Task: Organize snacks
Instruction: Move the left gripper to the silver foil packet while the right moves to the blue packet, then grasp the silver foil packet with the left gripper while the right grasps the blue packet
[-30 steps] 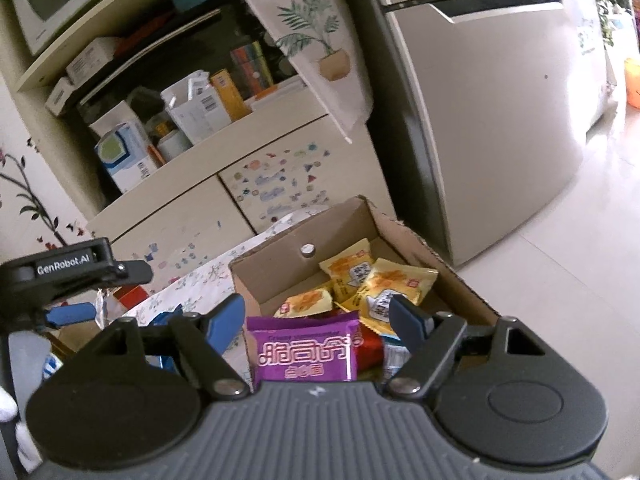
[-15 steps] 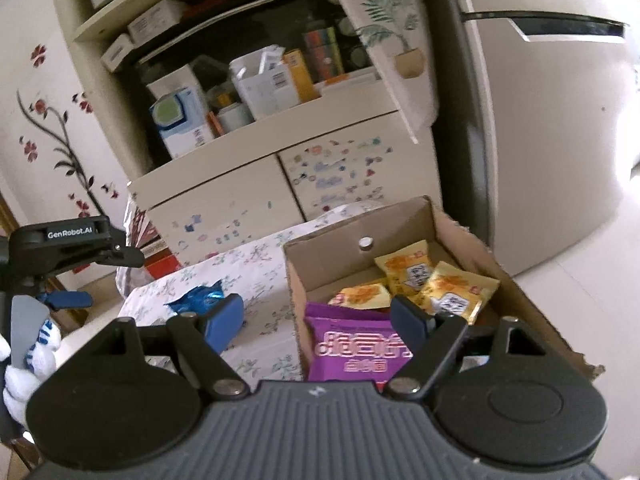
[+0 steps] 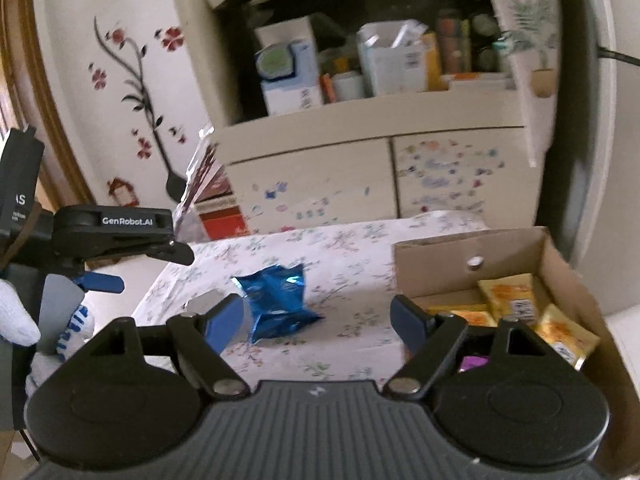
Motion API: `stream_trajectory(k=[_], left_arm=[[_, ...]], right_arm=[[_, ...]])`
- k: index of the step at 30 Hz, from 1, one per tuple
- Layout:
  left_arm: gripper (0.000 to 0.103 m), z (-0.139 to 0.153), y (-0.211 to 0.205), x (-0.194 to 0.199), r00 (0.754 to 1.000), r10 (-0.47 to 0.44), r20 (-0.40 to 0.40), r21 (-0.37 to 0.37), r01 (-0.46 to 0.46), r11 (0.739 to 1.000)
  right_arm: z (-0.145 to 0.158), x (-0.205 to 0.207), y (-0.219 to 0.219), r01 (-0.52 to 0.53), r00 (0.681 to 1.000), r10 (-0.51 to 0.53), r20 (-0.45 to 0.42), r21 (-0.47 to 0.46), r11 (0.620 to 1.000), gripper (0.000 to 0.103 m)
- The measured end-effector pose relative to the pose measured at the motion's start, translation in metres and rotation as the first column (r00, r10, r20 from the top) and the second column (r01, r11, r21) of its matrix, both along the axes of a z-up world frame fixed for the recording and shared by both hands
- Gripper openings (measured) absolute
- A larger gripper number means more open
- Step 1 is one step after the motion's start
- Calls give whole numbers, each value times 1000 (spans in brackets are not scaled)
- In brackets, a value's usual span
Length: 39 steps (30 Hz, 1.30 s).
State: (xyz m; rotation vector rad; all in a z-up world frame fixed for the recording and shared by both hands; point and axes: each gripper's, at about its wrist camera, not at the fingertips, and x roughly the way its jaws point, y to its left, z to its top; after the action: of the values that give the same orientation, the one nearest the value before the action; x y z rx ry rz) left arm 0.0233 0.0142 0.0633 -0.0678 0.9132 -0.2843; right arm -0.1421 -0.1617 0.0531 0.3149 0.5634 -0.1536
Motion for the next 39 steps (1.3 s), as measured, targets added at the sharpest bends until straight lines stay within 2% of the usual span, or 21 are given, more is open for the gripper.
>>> stream_trajectory(k=[7,12,23,29,31,39], left_arm=[[102,-17,16,18,997,67,-46,-20,-68,998],[102,-32,15,31,995,81,-60,-1,-81,997],[102,-71,10,58,988,102,-114,18,-100,995],[102,-88,11,72,978,139,-158,-6,-141,990],[102,-91,10,74,978,137,-159,-9,-140,990],[102,-103,0,79,978,128,-164,9,-128,992]], right_arm=[[-12,36,13,-81,995,80,-53,-6,997,81],[-22,61,18,-118,990,116,-83,-15,993,81],[-57,114,21,-133,981,129,-146,-15,991,81],[-73,133,22,-117,978,114,-177,-8,993,83],[-76,138,22,-115,978,110,-176,-18,993,87],[-87,152,22,-107,976,103,-192,-7,994,87]])
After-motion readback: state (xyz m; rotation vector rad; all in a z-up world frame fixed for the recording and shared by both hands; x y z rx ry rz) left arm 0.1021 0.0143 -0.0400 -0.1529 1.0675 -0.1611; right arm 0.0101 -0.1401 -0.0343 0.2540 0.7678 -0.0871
